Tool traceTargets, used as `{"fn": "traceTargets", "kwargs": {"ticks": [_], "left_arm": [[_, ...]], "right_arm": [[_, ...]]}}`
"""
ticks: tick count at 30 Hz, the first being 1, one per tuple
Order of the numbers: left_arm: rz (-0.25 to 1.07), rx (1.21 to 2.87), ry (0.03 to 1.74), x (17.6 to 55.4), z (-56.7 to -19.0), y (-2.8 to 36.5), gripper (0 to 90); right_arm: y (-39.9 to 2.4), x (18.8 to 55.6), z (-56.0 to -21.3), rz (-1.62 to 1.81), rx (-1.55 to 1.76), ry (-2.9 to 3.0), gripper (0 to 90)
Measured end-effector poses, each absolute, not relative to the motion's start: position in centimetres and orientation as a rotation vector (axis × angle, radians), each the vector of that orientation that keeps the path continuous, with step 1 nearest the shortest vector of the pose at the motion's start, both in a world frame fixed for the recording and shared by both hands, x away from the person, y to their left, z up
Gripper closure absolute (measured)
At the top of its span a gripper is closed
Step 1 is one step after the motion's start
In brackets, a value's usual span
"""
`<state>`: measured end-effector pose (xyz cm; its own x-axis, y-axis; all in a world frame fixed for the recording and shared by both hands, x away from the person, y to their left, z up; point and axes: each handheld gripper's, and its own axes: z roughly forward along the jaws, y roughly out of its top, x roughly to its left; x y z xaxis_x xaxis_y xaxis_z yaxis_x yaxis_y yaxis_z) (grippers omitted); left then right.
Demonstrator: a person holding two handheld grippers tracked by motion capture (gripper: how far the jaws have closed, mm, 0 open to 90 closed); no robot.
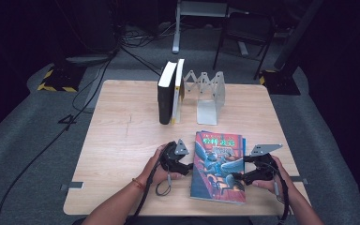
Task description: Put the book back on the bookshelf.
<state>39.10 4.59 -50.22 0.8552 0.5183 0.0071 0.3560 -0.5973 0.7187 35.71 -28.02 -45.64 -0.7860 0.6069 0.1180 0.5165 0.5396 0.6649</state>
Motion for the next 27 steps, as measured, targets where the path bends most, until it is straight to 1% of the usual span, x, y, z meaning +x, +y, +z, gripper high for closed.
{"fn": "traceTargets", "kwargs": {"ticks": [1,2,4,5,6,7,8,9,11,12,14,15,17,21,24,25,27], "left_arm": [[0.271,2.271,0.629,39.2,-50.2,4.5,27.8],[0.267,2.271,0.627,39.4,-50.2,4.5,31.2],[0.242,2.268,0.656,40.2,-50.2,4.3,32.6],[0.242,2.268,0.656,40.2,-50.2,4.3,32.8],[0.248,2.271,0.655,40.7,-50.2,4.2,32.9],[0.248,2.271,0.655,40.7,-50.2,4.2,33.5],[0.242,2.263,0.660,40.9,-50.2,4.2,33.5],[0.230,2.258,0.655,41.2,-50.2,4.2,36.7],[0.223,2.253,0.649,41.5,-50.2,4.3,39.6],[0.220,2.253,0.650,41.7,-50.2,4.3,41.7],[0.219,2.262,0.645,42.0,-50.2,4.1,42.3],[0.232,2.258,0.656,42.3,-50.2,4.0,42.6],[0.255,2.256,0.712,43.1,-50.0,3.6,45.7],[0.257,2.249,0.739,44.2,-50.0,3.4,45.9],[0.219,2.217,0.759,44.9,-50.0,3.7,46.9],[0.197,2.207,0.761,45.0,-50.0,3.8,50.8],[0.176,2.202,0.739,45.2,-50.0,3.8,54.8]], "right_arm": [[-28.0,35.7,-45.6,1.081,0.972,2.640,16.5],[-28.1,35.6,-45.5,1.082,0.961,2.630,20.6],[-27.9,35.3,-45.2,1.076,0.913,2.593,30.7],[-27.9,35.3,-45.2,1.076,0.913,2.593,30.7],[-27.7,35.1,-45.0,1.070,0.865,2.564,41.1],[-27.7,35.1,-44.9,1.088,0.855,2.556,49.3],[-27.7,35.1,-44.9,1.088,0.855,2.556,49.3],[-27.7,35.0,-44.9,1.106,0.847,2.560,52.3],[-27.3,34.9,-44.6,1.077,0.798,2.558,54.7],[-27.4,35.0,-44.5,1.085,0.804,2.554,57.3],[-27.5,35.2,-44.4,1.113,0.806,2.548,64.2],[-27.5,35.3,-44.3,1.121,0.804,2.549,66.3],[-27.6,35.5,-44.1,1.152,0.792,2.555,70.9],[-27.6,35.5,-44.1,1.164,0.778,2.550,72.8],[-27.6,35.3,-44.0,1.168,0.748,2.536,75.4],[-27.6,35.2,-43.9,1.174,0.731,2.532,76.5],[-27.5,35.1,-43.8,1.183,0.705,2.526,77.6]]}}
